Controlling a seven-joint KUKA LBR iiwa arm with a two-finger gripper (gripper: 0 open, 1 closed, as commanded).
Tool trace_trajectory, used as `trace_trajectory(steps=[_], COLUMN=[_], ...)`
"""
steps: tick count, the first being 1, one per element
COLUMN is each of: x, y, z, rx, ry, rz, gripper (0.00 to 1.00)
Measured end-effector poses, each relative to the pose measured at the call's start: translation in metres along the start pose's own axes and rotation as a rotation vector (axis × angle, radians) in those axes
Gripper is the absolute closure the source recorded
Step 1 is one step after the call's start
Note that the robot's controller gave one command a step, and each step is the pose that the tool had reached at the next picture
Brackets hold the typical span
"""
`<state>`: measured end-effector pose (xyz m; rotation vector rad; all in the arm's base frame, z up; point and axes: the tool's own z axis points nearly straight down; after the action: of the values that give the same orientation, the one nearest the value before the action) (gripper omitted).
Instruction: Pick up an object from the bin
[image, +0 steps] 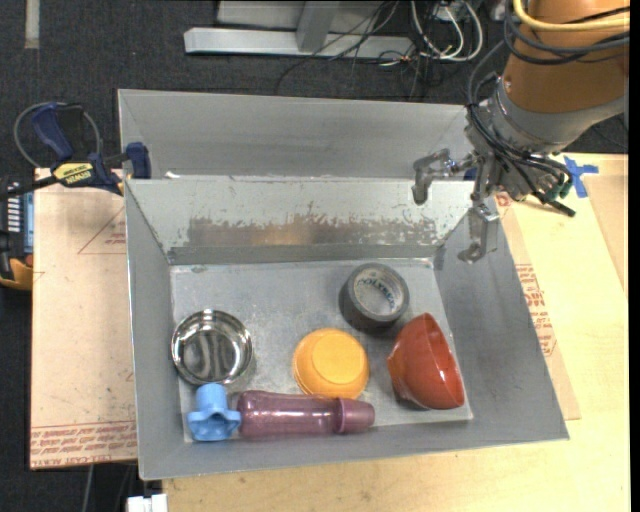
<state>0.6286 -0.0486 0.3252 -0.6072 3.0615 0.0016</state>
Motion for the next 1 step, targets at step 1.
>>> trace_trajectory(steps=[1], x=[-0.0281], y=[0.0309], z=[0.0400], rx=[-0.009], ry=[0.004], rz=[-0.029], gripper=[0.00])
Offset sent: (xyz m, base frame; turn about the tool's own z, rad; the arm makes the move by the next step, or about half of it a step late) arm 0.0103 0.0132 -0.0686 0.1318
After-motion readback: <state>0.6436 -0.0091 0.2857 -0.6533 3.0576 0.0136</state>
